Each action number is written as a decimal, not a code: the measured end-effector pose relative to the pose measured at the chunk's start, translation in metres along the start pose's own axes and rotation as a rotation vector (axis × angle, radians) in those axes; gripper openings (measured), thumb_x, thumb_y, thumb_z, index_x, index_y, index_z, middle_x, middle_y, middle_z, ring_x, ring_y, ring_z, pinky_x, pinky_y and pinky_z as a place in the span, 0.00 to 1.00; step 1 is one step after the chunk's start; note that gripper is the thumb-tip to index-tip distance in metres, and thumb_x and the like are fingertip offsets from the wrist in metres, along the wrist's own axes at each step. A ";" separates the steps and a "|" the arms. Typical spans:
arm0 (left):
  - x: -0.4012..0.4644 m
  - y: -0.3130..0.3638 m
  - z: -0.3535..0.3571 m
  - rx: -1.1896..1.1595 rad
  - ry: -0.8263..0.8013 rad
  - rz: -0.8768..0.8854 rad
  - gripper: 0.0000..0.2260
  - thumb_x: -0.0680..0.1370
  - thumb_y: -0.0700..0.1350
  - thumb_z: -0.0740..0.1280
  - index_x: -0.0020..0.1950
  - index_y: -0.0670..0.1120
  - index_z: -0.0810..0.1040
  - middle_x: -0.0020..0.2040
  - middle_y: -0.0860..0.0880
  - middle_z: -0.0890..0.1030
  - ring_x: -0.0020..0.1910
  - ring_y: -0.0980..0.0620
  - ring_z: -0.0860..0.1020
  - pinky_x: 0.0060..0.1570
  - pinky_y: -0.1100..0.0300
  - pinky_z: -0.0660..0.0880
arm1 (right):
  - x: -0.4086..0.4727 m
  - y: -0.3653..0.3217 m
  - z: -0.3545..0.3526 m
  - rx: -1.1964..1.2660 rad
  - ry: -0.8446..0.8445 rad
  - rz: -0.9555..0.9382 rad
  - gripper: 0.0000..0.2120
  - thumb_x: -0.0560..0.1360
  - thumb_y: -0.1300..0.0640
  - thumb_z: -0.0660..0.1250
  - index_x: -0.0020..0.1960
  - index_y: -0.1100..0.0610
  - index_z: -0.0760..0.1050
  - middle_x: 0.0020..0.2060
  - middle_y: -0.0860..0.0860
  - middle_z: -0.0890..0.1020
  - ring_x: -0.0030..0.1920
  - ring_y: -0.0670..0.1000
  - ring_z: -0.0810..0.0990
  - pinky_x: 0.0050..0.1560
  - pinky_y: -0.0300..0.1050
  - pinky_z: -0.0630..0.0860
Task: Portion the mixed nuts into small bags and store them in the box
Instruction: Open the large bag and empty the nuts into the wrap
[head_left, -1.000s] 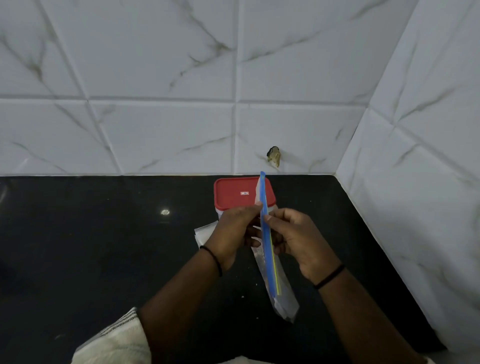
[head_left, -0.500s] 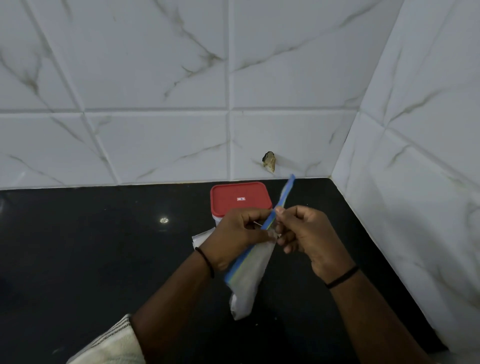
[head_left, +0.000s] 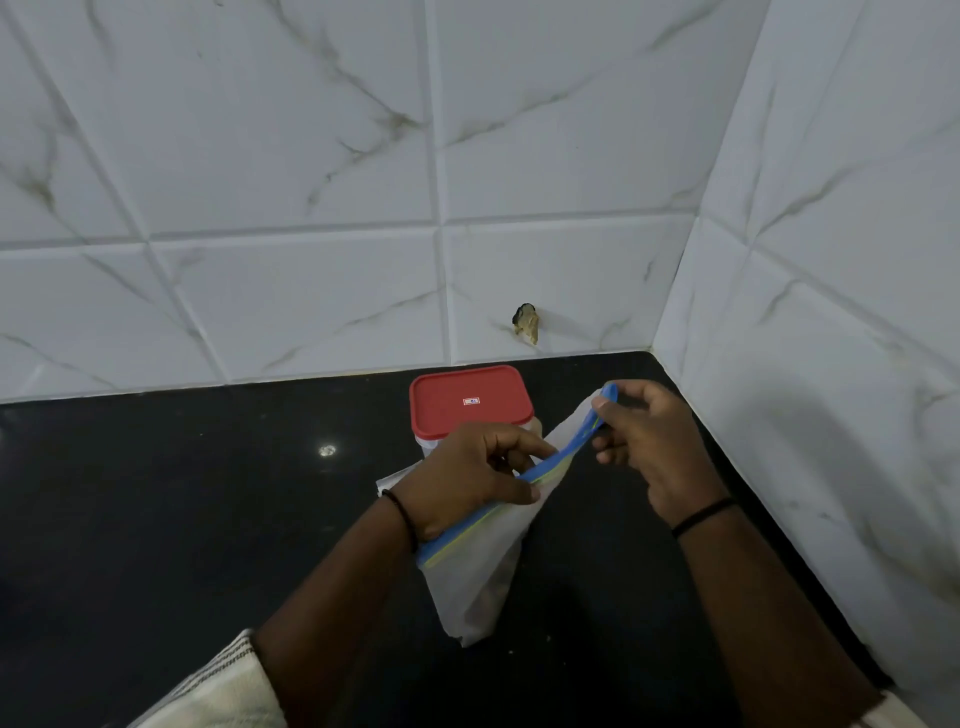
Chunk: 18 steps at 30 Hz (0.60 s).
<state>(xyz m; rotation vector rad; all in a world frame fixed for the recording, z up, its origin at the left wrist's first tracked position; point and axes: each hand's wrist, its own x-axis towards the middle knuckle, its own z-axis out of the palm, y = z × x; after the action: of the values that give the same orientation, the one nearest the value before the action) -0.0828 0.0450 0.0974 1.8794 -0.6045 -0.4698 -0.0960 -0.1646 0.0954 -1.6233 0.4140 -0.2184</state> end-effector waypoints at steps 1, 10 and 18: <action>0.001 0.002 -0.001 -0.026 0.005 -0.018 0.15 0.73 0.38 0.73 0.58 0.50 0.82 0.43 0.50 0.81 0.41 0.51 0.79 0.46 0.60 0.78 | 0.000 -0.001 -0.001 0.050 -0.008 0.019 0.10 0.78 0.59 0.69 0.58 0.58 0.75 0.39 0.57 0.83 0.30 0.50 0.80 0.30 0.43 0.78; 0.010 0.015 0.017 0.098 -0.034 -0.130 0.06 0.79 0.45 0.68 0.52 0.43 0.79 0.38 0.51 0.80 0.27 0.61 0.75 0.28 0.69 0.71 | -0.007 -0.005 0.004 0.024 -0.012 -0.073 0.04 0.80 0.59 0.66 0.54 0.57 0.75 0.41 0.56 0.84 0.32 0.48 0.84 0.29 0.41 0.79; 0.021 0.012 0.008 0.591 0.305 -0.010 0.06 0.80 0.41 0.59 0.45 0.48 0.74 0.41 0.48 0.79 0.38 0.51 0.75 0.36 0.60 0.69 | -0.009 -0.013 -0.018 -0.293 -0.034 -0.175 0.05 0.78 0.60 0.69 0.53 0.55 0.79 0.37 0.51 0.85 0.30 0.47 0.83 0.27 0.40 0.77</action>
<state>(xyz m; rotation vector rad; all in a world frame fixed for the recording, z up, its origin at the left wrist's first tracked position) -0.0730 0.0220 0.1050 2.4522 -0.5648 0.0072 -0.1095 -0.1766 0.1110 -1.9515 0.2866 -0.2711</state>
